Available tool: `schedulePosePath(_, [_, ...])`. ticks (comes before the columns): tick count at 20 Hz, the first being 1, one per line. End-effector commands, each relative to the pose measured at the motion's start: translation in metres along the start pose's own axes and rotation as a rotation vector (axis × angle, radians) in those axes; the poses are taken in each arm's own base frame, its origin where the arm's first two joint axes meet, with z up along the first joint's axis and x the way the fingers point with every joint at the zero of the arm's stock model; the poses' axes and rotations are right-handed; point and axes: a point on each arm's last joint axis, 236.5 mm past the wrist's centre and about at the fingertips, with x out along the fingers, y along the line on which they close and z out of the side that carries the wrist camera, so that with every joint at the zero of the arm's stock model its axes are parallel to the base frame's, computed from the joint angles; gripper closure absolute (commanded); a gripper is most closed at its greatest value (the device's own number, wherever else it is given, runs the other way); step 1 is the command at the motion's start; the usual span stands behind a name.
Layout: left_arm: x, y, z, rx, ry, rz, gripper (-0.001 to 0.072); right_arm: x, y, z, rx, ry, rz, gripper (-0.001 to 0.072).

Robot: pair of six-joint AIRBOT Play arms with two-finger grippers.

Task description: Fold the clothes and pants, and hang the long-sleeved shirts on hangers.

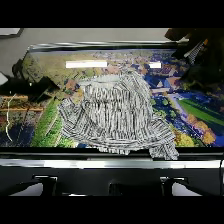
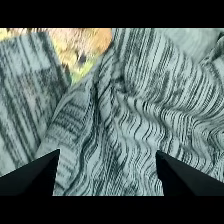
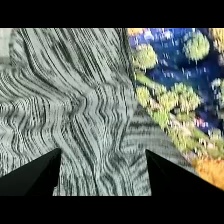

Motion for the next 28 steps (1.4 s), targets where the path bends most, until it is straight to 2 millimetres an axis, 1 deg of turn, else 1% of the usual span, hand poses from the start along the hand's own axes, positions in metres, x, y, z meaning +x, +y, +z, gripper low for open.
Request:
schedulePosePath(1, [0.009,0.030,-0.098,-0.067,0.104,0.012,-0.0007,0.012,-0.019,-0.113,0.156,0.132,-0.034,0.0084])
schedulePosePath(2, [0.016,0.037,-0.126,-0.079,0.149,0.013,-0.0007,0.022,-0.019,-0.144,0.188,0.159,-0.035,0.0068])
schedulePosePath(3, [0.021,0.042,-0.148,-0.102,0.186,0.020,-0.0007,0.034,-0.021,-0.174,0.232,0.183,-0.039,0.0048])
schedulePosePath(4, [0.026,0.048,-0.167,-0.116,0.218,0.029,-0.0007,0.044,-0.022,-0.201,0.277,0.204,-0.042,0.0048])
schedulePosePath(5, [0.030,0.051,-0.183,-0.118,0.240,0.037,-0.0007,0.056,-0.022,-0.227,0.325,0.226,-0.037,0.0048])
schedulePosePath(7, [0.039,0.054,-0.204,-0.119,0.272,0.043,-0.0008,0.080,-0.019,-0.270,0.386,0.275,-0.019,0.0048])
schedulePosePath(8, [0.042,0.054,-0.212,-0.125,0.288,0.050,-0.0008,0.092,-0.017,-0.286,0.403,0.294,-0.012,0.0049])
schedulePosePath(9, [0.045,0.054,-0.218,-0.131,0.298,0.055,-0.0008,0.103,-0.015,-0.294,0.416,0.300,-0.008,0.0049])
schedulePosePath(10, [0.048,0.052,-0.222,-0.133,0.298,0.053,-0.0008,0.114,-0.013,-0.296,0.431,0.281,-0.003,0.0051])
schedulePosePath(13, [0.056,0.038,-0.227,-0.119,0.292,0.028,-0.0008,0.145,-0.010,-0.283,0.493,0.214,-0.003,0.0053])
schedulePosePath(15, [0.062,0.034,-0.230,-0.136,0.294,0.030,-0.0008,0.167,-0.015,-0.284,0.538,0.241,-0.029,0.0063])
schedulePosePath(17, [0.070,0.034,-0.232,-0.138,0.298,0.038,-0.0008,0.184,-0.020,-0.284,0.556,0.254,-0.040,0.0373])
schedulePosePath(18, [0.075,0.034,-0.233,-0.152,0.300,0.046,-0.0008,0.188,-0.020,-0.284,0.580,0.257,-0.037,0.0538])
schedulePosePath(20, [0.085,0.037,-0.239,-0.160,0.323,0.067,-0.0007,0.187,-0.017,-0.282,0.588,0.254,-0.026,0.0651])
schedulePosePath(21, [0.091,0.040,-0.244,-0.162,0.340,0.082,-0.0008,0.184,-0.015,-0.282,0.581,0.255,-0.020,0.0668])
schedulePosePath(23, [0.101,0.041,-0.249,-0.164,0.355,0.095,-0.0007,0.177,-0.010,-0.283,0.566,0.258,-0.004,0.0669])
schedulePosePath(26, [0.116,0.035,-0.248,-0.158,0.325,0.081,-0.0005,0.166,-0.003,-0.287,0.546,0.274,0.013,0.0668])
schedulePosePath(27, [0.120,0.031,-0.247,-0.167,0.317,0.070,0.0067,0.163,-0.002,-0.288,0.541,0.275,0.019,0.0668])
schedulePosePath(28, [0.121,0.030,-0.247,-0.171,0.314,0.065,0.0345,0.160,0.000,-0.288,0.534,0.275,0.023,0.0668])
